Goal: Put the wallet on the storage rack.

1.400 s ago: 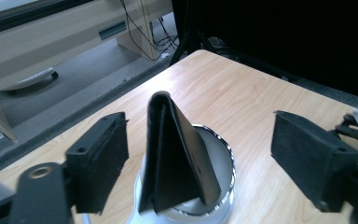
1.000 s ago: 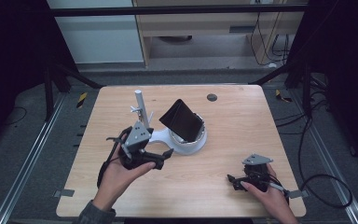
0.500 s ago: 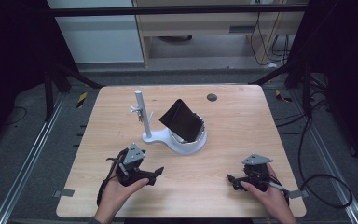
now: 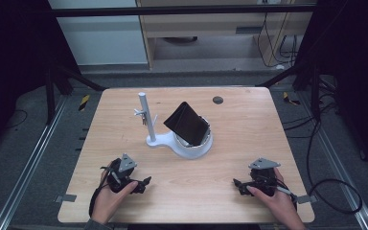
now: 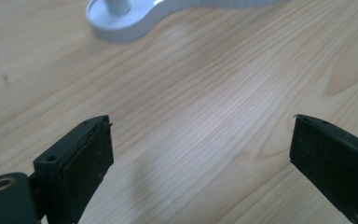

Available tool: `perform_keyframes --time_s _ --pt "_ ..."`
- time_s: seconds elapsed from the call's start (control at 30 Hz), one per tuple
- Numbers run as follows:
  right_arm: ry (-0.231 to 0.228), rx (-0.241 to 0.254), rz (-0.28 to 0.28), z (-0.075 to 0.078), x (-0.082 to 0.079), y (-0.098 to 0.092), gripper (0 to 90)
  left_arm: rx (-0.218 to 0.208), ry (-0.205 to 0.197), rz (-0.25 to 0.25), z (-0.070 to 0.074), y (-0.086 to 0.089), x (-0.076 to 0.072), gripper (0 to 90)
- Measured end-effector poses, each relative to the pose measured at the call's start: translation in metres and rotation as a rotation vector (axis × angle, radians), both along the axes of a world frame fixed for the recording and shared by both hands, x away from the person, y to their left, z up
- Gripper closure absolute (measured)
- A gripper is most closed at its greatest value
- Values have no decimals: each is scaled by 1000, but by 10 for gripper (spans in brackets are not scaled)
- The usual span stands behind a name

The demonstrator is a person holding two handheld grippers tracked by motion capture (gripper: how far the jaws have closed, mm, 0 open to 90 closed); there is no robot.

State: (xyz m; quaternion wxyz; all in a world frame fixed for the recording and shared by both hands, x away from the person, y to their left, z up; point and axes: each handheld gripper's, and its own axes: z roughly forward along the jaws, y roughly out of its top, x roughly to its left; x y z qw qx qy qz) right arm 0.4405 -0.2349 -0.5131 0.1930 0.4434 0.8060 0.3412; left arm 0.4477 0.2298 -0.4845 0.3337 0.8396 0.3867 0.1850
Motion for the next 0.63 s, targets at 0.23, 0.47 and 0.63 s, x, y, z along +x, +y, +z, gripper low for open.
perform_keyframes --time_s 0.23,0.47,0.63 --pt "-2 0 -1 0 0 0 4 -1 21 71 -10 14 10 57" --pt "-2 0 -5 0 0 1 4 -12 47 100 -21 20 16 21" --pt "-2 0 -6 0 0 1 3 -38 14 99 -24 25 19 0"
